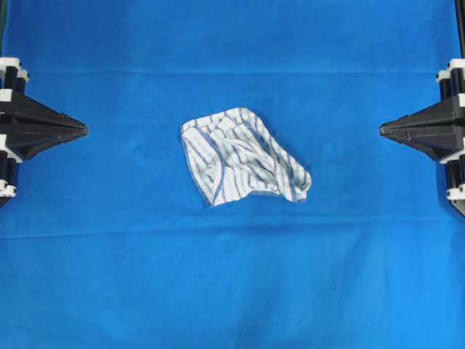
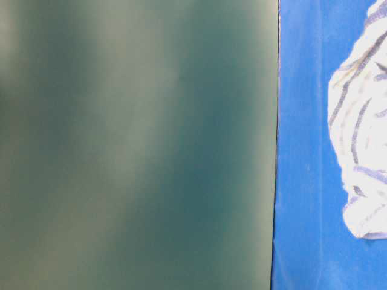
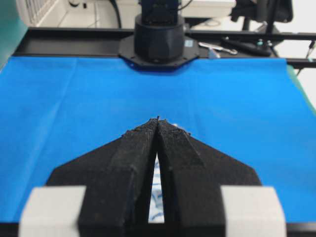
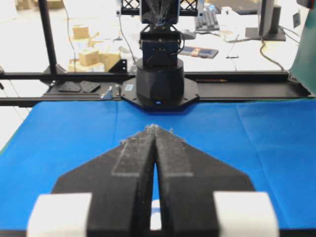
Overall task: Hand over the towel.
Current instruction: 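Reach the left gripper to the striped towel and grasp its edge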
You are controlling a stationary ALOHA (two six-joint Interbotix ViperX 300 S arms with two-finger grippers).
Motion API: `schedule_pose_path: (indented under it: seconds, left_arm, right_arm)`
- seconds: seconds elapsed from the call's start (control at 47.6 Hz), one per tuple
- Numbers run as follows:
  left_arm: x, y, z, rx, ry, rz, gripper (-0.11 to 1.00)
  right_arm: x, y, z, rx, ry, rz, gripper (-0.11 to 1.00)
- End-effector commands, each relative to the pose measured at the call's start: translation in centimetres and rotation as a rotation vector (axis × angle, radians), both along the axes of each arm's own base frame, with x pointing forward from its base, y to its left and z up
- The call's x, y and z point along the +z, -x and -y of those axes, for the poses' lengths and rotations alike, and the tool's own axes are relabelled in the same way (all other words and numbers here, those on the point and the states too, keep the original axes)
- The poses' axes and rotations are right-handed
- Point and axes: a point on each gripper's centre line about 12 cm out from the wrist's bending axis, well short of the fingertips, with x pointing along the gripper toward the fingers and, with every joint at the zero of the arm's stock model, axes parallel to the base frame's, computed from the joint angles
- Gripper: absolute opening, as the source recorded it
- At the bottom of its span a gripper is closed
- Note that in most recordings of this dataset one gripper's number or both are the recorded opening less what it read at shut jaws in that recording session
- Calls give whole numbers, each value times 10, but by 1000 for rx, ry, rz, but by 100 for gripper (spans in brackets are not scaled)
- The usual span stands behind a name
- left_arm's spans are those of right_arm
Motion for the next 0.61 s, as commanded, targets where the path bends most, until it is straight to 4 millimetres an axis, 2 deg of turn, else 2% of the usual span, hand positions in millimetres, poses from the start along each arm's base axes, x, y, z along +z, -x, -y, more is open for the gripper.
schedule_pose_path:
  seconds: [0.0, 0.273, 0.525, 0.588]
  left_arm:
    - [11, -2, -1, 6, 32, 34, 0]
    - [13, -13, -2, 11, 24, 35, 0]
    - [11, -55, -5, 21, 29, -61, 1]
    - [11, -66, -5, 21, 26, -79, 9]
  right_arm:
    - [7, -2, 0, 0, 5, 17, 0]
    - [10, -3, 0, -1, -2, -9, 0]
    - [7, -5, 0, -1, -6, -43, 0]
    - [7, -5, 0, -1, -6, -46, 0]
